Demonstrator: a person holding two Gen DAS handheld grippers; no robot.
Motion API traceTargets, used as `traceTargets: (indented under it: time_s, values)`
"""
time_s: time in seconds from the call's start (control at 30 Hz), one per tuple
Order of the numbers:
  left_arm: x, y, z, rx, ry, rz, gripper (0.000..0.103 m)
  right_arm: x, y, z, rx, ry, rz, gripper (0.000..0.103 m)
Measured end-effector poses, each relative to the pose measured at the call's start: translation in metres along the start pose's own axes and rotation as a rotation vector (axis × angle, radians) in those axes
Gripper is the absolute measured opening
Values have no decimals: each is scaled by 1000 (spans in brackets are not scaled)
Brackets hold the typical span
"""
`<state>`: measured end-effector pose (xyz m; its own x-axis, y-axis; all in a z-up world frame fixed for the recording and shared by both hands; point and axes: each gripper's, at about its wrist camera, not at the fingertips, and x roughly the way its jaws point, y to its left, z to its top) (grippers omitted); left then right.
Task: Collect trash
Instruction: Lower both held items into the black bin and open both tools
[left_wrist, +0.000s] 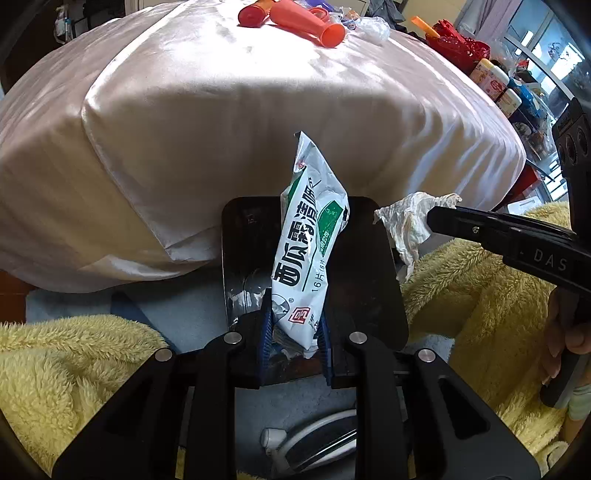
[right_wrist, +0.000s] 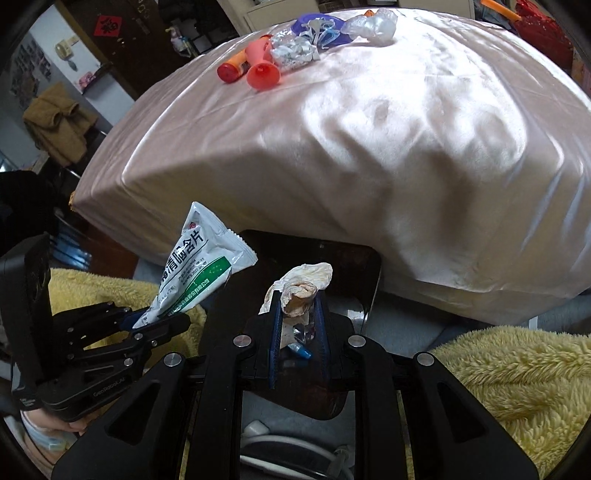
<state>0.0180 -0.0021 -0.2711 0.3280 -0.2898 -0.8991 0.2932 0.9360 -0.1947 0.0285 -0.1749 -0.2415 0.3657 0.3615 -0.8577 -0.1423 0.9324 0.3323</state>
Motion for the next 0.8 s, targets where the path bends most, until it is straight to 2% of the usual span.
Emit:
traceTargets:
  time_s: [0.27,0.4,0.53,0.63,0.7,0.8]
  values:
    - [6,-4,1,25,16,9,36,7,0,3,1,7,-6,22]
    - [6,-4,1,21,16,7,36,8,-1,3,7,3,-4,41]
    - [5,-1,2,8,16,11,36,5,-6,4,30,-6,-2,47]
    - [2,-2,4,-1,14,14,43,-2,-14,7,74,-24,12,60]
    - [-2,-2,6,-3,5,18,48,-8,-20,9,107,-44,19,72]
    - [-9,-3,11,0,-14,32,57,-17,-28,16,153,-65,45,74]
